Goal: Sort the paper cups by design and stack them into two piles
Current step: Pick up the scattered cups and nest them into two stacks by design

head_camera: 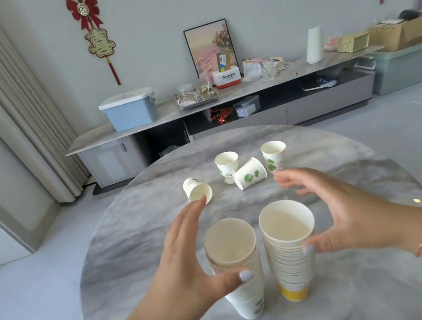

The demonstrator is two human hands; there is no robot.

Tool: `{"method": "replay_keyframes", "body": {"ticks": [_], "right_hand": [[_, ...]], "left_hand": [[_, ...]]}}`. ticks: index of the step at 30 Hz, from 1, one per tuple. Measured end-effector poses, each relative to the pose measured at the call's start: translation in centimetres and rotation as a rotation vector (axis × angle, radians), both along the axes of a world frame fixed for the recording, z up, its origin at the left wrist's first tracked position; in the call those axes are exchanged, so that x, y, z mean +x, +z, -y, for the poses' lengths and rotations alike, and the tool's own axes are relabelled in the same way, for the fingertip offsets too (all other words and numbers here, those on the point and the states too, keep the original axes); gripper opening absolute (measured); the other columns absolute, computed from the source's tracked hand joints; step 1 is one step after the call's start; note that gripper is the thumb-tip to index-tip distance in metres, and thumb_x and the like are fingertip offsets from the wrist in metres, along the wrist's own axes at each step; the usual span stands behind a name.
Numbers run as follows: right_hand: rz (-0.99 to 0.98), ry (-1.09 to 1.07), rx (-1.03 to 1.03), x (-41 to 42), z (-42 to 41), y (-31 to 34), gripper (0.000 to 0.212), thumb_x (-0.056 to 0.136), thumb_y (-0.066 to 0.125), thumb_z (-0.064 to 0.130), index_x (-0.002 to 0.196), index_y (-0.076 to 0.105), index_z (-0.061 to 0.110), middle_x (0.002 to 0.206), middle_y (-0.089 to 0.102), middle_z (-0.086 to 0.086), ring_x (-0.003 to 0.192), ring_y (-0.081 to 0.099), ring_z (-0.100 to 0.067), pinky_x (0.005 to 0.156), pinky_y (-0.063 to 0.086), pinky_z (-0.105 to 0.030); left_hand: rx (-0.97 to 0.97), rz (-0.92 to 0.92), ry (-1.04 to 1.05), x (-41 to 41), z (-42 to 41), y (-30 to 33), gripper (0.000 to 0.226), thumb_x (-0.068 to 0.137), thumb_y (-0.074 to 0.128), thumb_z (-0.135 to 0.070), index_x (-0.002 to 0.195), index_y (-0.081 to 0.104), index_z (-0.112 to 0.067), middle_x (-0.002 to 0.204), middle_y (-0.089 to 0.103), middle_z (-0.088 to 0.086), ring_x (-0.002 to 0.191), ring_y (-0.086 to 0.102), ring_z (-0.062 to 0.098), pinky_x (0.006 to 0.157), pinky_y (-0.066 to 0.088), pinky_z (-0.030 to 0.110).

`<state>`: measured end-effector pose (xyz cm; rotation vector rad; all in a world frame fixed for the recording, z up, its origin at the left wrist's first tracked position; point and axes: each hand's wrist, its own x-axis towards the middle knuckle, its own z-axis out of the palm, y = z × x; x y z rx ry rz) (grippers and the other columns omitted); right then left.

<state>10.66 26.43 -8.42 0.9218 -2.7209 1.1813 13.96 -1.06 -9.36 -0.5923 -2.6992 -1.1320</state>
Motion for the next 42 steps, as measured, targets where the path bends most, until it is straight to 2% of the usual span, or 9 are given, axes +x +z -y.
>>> {"method": "replay_keyframes", "body": {"ticks": [5,8,11,14,17,24,30,34,42], "right_hand": [[-0.011,0.035,0.145,0.2,0.3,-0.6,0.094,0.06,0.037,0.089,0.141,0.013,0.048,0.146,0.013,0.038,0.136,0.014,0.014,0.109,0.016,-0.007],[0.068,-0.028,0.033,-0.7,0.4,-0.7,0.086,0.061,0.033,0.09,0.136,0.025,0.049,0.141,0.026,0.038,0.129,0.024,0.02,0.101,0.022,0.0],[0.176,-0.168,-0.154,-3.5,0.3,-1.0,0.064,0.073,0.042,0.076,0.126,0.042,0.04,0.131,0.048,0.022,0.118,0.043,0.014,0.092,0.035,-0.006],[0.319,-0.266,-0.224,-8.2,0.2,-2.8,0.041,0.085,0.041,0.057,0.117,0.048,0.032,0.124,0.054,0.01,0.115,0.052,-0.003,0.101,0.04,-0.026],[0.36,-0.386,-0.192,-12.9,0.2,-4.8,0.025,0.093,0.042,0.044,0.11,0.049,0.027,0.113,0.061,0.003,0.112,0.056,-0.016,0.102,0.043,-0.04],[0.424,-0.585,-0.297,-20.6,1.9,-7.3,0.047,0.092,0.05,0.034,0.132,0.046,0.009,0.118,0.057,-0.008,0.075,0.062,-0.018,0.065,0.049,-0.025],[0.481,-0.632,-0.24,-24.1,3.2,-9.0,0.061,0.09,0.055,0.025,0.142,0.027,0.006,0.134,0.048,-0.014,0.071,0.064,-0.028,0.081,0.056,-0.041],[0.519,-0.654,-0.23,-25.1,4.6,-10.0,0.061,0.091,0.053,0.015,0.142,0.02,0.004,0.091,0.054,-0.009,0.074,0.064,-0.034,0.081,0.056,-0.047],[0.554,-0.617,-0.341,-23.5,4.5,-10.2,0.022,0.09,0.053,0.009,0.11,0.052,-0.001,0.074,0.06,-0.01,0.07,0.065,-0.027,0.08,0.057,-0.041]], "left_hand": [[-0.046,0.002,-0.047,-0.1,-0.4,0.0,0.074,0.078,0.03,-0.075,0.144,0.011,-0.047,0.146,0.006,-0.042,0.139,-0.003,-0.013,0.103,0.006,0.002],[0.069,0.026,0.055,-1.5,0.2,-0.2,0.068,0.081,0.028,-0.07,0.144,0.022,-0.044,0.144,0.017,-0.038,0.135,0.006,-0.018,0.106,0.009,0.007],[0.065,0.077,0.228,-4.6,1.9,-1.4,0.058,0.09,0.037,-0.059,0.142,0.029,-0.036,0.141,0.027,-0.026,0.131,0.016,-0.008,0.111,0.014,0.022],[-0.055,0.148,0.353,-8.2,3.4,-3.5,0.054,0.092,0.047,-0.045,0.141,0.035,-0.025,0.146,0.034,-0.01,0.136,0.024,0.012,0.112,0.022,0.031],[-0.182,0.167,0.42,-11.5,3.9,-5.3,0.048,0.09,0.056,-0.038,0.133,0.047,-0.019,0.138,0.048,-0.001,0.123,0.045,0.019,0.1,0.036,0.029],[-0.271,0.124,0.551,-19.3,3.8,-7.9,0.031,0.089,0.059,-0.029,0.115,0.062,-0.013,0.113,0.066,0.005,0.098,0.061,0.023,0.076,0.043,0.028],[-0.42,0.179,0.61,-23.6,2.7,-9.0,0.032,0.088,0.056,-0.041,0.095,0.06,-0.011,0.089,0.064,0.006,0.079,0.056,0.027,0.062,0.043,0.031],[-0.537,0.223,0.563,-25.1,1.7,-9.9,0.031,0.091,0.051,-0.041,0.082,0.05,-0.012,0.068,0.049,0.001,0.071,0.052,0.026,0.056,0.038,0.03],[-0.504,0.237,0.568,-25.4,1.6,-10.4,0.028,0.093,0.05,-0.029,0.072,0.048,-0.01,0.062,0.044,0.0,0.067,0.05,0.026,0.055,0.037,0.029]]}}
